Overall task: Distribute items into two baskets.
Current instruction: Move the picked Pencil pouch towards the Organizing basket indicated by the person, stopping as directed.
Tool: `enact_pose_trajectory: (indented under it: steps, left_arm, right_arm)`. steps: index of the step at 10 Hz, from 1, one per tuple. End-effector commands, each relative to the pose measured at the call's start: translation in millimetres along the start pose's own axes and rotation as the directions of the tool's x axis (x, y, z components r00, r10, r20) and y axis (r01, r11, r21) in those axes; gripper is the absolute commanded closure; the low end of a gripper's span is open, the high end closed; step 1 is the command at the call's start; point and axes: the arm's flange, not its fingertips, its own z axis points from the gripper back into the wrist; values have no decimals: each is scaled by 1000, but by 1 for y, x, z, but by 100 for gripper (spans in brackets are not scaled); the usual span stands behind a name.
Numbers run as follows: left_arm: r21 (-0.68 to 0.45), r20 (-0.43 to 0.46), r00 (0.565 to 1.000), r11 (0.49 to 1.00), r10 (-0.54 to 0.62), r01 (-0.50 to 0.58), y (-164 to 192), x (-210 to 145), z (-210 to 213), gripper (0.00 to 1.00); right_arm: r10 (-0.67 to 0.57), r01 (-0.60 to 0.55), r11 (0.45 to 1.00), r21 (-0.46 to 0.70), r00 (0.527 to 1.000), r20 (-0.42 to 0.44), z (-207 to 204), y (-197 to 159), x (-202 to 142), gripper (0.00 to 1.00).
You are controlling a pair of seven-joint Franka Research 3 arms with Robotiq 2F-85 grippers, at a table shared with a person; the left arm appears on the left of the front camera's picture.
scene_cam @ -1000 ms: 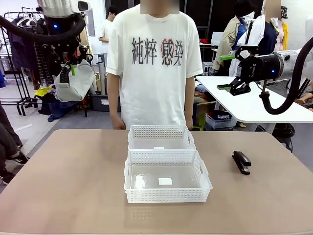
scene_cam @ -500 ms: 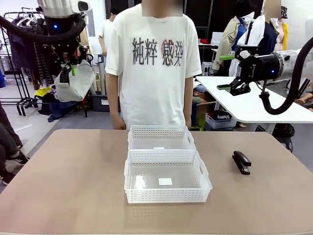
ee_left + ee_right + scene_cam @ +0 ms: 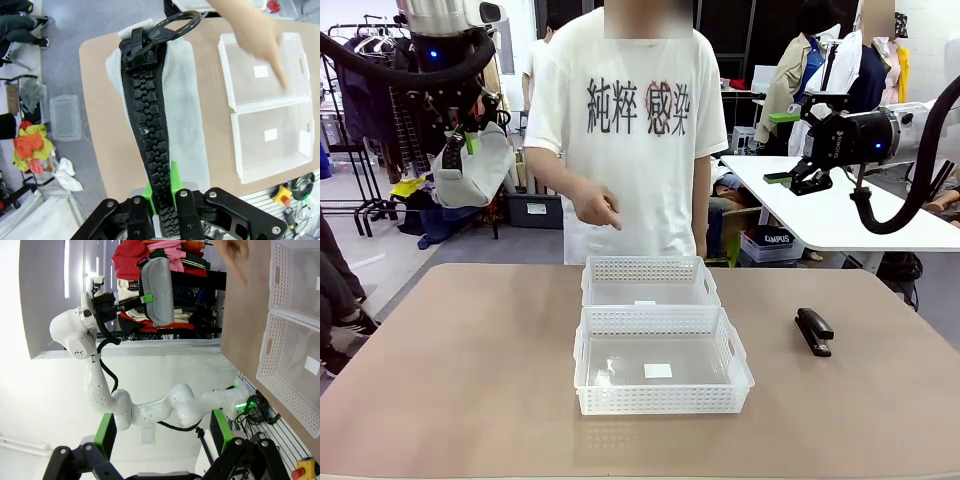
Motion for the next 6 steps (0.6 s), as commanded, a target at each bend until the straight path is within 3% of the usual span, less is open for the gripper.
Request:
enact_pose_trajectory:
  steps: [1,6]
  left_arm:
    - [1,3,1000,1000,2,-2,1,-1,2,100]
    - [1,3,1000,1000,2,-2,1,-1,2,100]
  right_arm:
    - [-4,4,1000,0,1000,1,0,2,-1,0]
    - [-4,4,1000,0,1000,1,0,2,-1,0]
